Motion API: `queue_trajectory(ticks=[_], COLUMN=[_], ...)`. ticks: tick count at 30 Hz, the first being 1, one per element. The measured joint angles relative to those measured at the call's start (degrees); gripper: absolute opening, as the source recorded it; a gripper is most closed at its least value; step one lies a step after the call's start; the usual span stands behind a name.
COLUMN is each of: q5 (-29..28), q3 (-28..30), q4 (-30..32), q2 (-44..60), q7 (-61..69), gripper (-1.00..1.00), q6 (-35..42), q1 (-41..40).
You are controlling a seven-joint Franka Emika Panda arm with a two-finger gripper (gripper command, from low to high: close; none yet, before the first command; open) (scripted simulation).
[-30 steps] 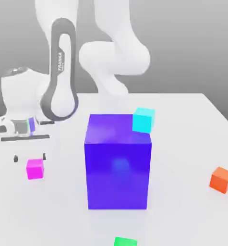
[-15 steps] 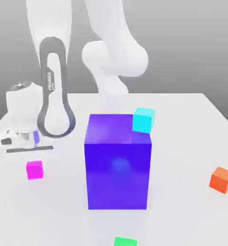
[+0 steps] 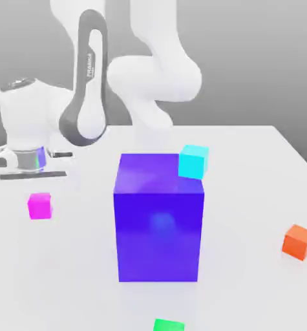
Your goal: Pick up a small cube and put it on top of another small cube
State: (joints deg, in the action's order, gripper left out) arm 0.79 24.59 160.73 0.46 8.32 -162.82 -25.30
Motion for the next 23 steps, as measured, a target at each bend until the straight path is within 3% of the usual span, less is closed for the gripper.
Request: queue_trajectory(ticks=[2, 6, 15, 19, 20, 23], q5=[-0.41, -0.24, 1.40, 1.28, 1.40, 1.40], q3=[-4.32, -11.03, -21.39, -21.97, -22.05, -22.05], q4=[-2.46, -11.65, -29.24, -30.40, -30.51, -30.51], q2=[0.73, 4.53, 12.94, 20.31, 21.76, 21.76], q7=[-3.84, -14.41, -34.51, -35.81, -35.77, -35.77], gripper=[-1.00, -1.00, -1.00, -1.00, 1.00, 1.00], q6=[1.56, 6.75, 17.03, 11.75, 10.43, 10.43], q1=[1.10, 14.36, 29.16, 30.52, 30.52, 30.52])
